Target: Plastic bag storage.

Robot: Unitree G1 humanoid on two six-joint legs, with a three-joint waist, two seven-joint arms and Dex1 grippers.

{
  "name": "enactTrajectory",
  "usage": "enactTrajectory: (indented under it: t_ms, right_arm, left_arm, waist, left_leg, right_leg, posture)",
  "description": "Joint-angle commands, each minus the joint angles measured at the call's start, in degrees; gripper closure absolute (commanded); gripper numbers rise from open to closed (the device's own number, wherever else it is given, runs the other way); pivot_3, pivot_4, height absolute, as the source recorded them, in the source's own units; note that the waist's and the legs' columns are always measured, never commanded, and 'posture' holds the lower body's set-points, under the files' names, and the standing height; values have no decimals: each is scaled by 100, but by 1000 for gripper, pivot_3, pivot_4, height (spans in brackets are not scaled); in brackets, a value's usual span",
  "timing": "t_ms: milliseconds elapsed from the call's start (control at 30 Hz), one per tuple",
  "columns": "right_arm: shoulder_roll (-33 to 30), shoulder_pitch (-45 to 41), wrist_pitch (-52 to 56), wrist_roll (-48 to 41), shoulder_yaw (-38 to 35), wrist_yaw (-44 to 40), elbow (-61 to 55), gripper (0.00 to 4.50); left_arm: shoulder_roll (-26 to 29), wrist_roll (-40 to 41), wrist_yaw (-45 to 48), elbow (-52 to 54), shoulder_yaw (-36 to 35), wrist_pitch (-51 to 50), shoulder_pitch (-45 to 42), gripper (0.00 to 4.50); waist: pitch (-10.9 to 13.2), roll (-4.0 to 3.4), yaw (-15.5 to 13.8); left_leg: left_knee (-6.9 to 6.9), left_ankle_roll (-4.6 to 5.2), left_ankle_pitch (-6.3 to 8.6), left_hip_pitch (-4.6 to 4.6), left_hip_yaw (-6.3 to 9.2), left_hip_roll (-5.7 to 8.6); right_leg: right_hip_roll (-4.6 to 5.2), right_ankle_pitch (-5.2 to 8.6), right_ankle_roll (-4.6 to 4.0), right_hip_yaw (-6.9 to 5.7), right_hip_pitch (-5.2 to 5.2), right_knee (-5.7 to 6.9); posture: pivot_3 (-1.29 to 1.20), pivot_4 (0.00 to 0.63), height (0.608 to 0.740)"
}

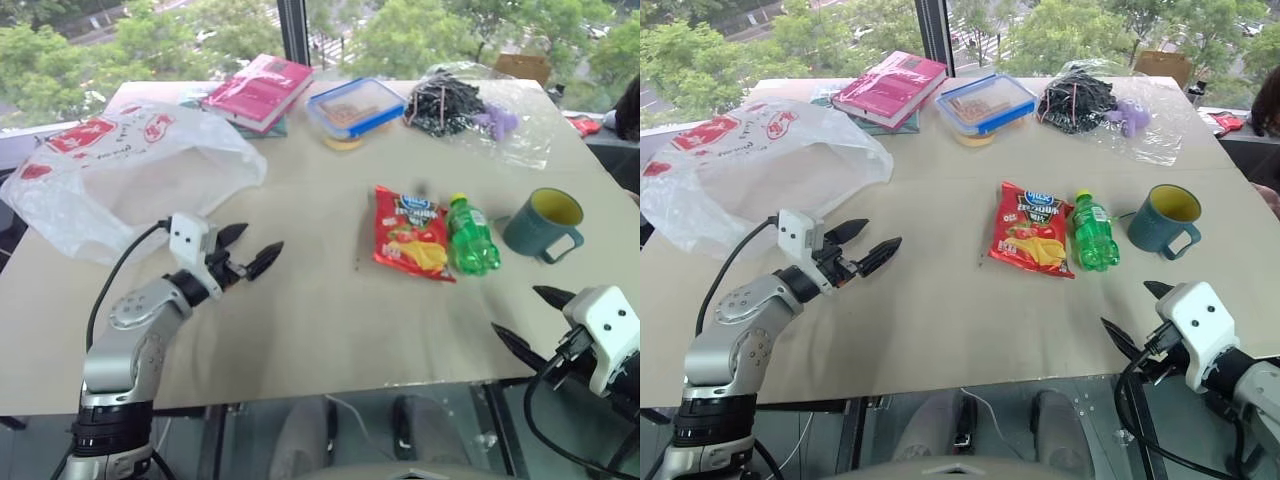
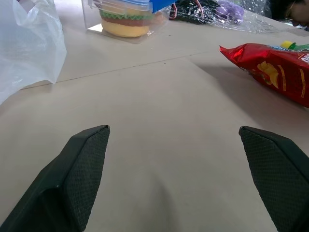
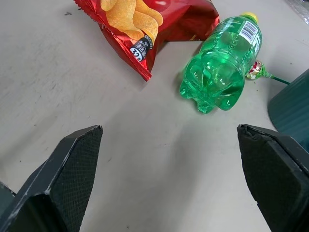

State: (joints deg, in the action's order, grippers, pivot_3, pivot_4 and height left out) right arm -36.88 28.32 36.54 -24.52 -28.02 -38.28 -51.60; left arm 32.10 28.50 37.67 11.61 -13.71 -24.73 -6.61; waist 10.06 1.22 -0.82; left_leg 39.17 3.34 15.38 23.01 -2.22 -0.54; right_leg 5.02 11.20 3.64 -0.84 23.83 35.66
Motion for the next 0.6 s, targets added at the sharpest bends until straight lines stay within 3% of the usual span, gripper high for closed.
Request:
enactTrajectory:
  t_ms: [33,367,500,600]
  right_arm:
    - [-79,-106,-202,11,-33,-30,34,0]
    - [-74,-989,-220,-220,705,54,199,0]
    - [-121,-1608,-99,-409,1041,95,235,0]
    - [-187,-2203,110,-608,1266,161,273,0]
  left_arm:
    - [-12,106,10,279,-65,71,-98,31]
    - [-192,-31,-760,1219,100,-201,-297,31]
    - [230,-1866,-2219,1641,617,-753,-795,31]
    - [1276,-3426,-2494,1549,1194,-1034,-1212,31]
  waist:
    - [0,0,0]
    - [3,-1,0]
    - [5,2,-3]
    - [14,8,16]
  left_leg:
    - [0,0,0,0,0,0]
    - [-2,0,0,2,-1,0]
    - [0,0,-1,2,1,5]
    - [0,0,-2,-1,1,7]
  right_leg:
    - [0,0,0,0,0,0]
    - [-1,-1,-2,1,2,-2]
    - [-5,-2,-1,1,-1,-2]
    - [-13,-1,0,1,-2,0]
  posture:
    - [0,150,740]
    - [0,150,740]
    - [0,150,740]
    - [0,150,740]
